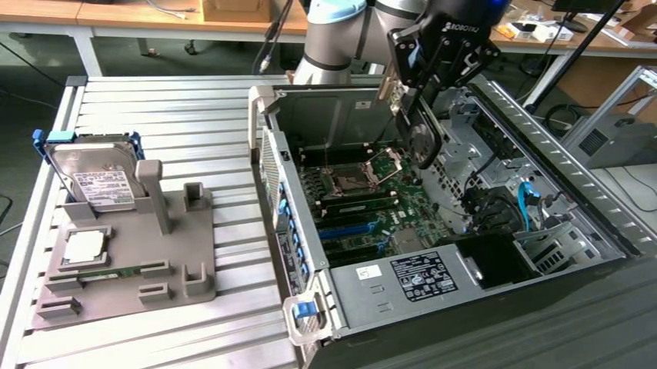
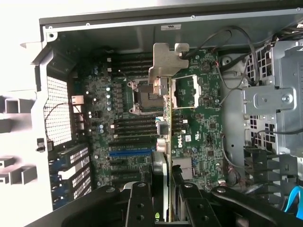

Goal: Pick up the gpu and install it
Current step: 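Pick up the gpu and move the gpu toward the slot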

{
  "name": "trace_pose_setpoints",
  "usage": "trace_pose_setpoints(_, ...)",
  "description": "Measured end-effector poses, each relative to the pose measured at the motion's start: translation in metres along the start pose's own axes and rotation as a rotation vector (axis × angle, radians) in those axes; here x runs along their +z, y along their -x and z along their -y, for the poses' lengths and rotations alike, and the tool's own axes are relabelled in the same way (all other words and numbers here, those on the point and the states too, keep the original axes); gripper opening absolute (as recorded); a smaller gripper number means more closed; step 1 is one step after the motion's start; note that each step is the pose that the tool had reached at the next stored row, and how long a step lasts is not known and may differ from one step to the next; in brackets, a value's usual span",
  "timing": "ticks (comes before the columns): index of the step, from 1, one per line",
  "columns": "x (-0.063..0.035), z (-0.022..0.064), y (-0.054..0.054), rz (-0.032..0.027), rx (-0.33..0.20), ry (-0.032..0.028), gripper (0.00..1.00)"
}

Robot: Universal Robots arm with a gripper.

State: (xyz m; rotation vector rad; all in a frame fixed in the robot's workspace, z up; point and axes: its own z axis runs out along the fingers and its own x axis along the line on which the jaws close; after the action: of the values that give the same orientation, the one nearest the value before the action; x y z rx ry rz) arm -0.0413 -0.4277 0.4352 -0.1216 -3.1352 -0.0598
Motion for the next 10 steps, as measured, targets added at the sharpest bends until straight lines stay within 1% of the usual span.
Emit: trace_pose_setpoints(10,0.0106,0.0004,0.0001,0.0001,0.0,-0.0017,0.27)
